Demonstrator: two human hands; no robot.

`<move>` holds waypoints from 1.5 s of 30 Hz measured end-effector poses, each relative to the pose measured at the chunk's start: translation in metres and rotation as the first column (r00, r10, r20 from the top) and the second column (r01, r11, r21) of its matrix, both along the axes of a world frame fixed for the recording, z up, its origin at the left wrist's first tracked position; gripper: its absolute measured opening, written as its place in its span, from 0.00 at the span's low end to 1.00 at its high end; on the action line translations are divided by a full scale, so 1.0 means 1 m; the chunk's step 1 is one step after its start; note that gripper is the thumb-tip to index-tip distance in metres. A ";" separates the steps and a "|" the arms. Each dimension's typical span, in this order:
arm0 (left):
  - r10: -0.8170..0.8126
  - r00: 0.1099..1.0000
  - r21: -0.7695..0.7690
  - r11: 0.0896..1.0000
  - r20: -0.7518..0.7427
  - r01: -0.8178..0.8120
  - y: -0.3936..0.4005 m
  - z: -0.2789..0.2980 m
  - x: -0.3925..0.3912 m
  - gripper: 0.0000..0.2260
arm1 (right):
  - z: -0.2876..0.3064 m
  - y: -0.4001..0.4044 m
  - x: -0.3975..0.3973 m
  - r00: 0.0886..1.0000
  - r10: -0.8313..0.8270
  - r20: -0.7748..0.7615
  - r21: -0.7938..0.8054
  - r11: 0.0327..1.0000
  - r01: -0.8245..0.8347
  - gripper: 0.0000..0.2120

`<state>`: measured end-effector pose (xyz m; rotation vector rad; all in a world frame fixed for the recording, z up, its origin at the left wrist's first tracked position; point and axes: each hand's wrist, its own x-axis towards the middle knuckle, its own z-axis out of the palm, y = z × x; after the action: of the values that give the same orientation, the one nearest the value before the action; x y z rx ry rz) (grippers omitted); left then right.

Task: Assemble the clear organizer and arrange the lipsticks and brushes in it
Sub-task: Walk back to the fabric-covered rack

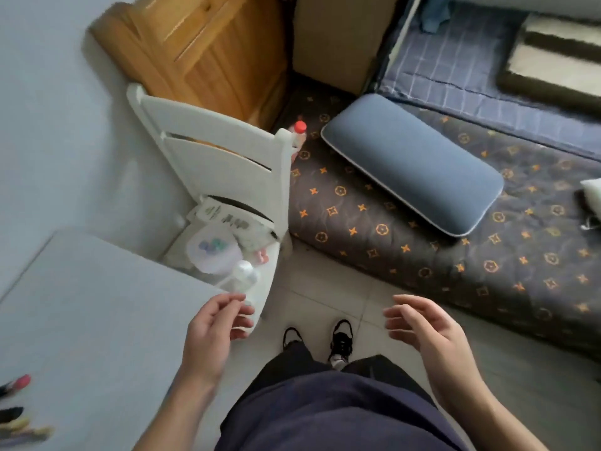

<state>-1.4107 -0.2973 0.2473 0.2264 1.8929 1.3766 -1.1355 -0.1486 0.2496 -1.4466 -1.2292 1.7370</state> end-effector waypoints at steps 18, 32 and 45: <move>-0.787 0.616 -0.043 0.614 0.043 0.788 0.197 -0.008 0.248 0.09 | -0.007 -0.070 0.249 0.662 -0.748 -0.046 -0.068 0.663 0.745 0.14; -0.995 0.081 0.001 0.081 0.060 0.997 0.268 0.001 0.531 0.09 | -0.015 -0.148 0.397 0.018 -1.000 0.022 -0.068 0.017 0.998 0.08; -0.978 -0.210 0.019 -0.210 -0.006 0.978 0.372 -0.015 0.764 0.10 | -0.025 -0.084 0.571 -0.302 -0.952 0.049 0.001 -0.302 0.953 0.08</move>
<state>-0.6470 0.0743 0.2325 1.4309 0.8834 0.1062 -0.5646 -0.2329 0.2243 -1.5851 0.3895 0.3539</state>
